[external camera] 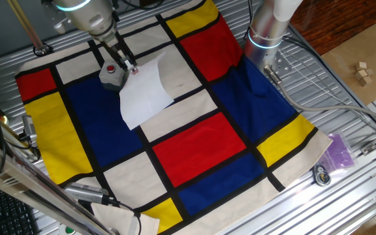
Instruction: Flip over and spread out the paper that is laid flat on the table
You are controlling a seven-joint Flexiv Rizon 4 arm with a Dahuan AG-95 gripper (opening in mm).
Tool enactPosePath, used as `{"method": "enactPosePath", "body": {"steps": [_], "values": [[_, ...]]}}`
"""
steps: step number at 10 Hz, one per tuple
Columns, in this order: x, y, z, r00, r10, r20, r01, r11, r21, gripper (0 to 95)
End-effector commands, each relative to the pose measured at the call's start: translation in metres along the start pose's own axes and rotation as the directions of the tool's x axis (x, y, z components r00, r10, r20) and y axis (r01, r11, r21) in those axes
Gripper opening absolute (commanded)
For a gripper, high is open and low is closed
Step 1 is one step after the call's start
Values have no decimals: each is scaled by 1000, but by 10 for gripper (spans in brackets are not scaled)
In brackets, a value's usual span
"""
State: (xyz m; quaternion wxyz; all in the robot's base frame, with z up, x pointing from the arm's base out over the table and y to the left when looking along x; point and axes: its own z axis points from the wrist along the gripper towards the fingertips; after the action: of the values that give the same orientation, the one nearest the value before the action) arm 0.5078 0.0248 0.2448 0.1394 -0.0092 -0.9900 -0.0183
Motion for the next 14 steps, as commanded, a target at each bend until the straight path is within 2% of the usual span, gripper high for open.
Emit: {"method": "enactPosePath", "body": {"steps": [1,3,5,6,8,9,14], "values": [[4,14,7,999,33,11,-33,999,-6,0],[2,41,7,995,103,8,-103,994,-28,0],[-2,56,9,990,143,8,-142,989,-48,0],[-2,60,10,988,153,8,-152,986,-61,0],[-3,61,10,985,171,8,-169,978,-125,0],[-3,61,10,984,178,10,-175,973,-148,0],[-3,61,11,984,176,11,-172,974,-145,0]]}}
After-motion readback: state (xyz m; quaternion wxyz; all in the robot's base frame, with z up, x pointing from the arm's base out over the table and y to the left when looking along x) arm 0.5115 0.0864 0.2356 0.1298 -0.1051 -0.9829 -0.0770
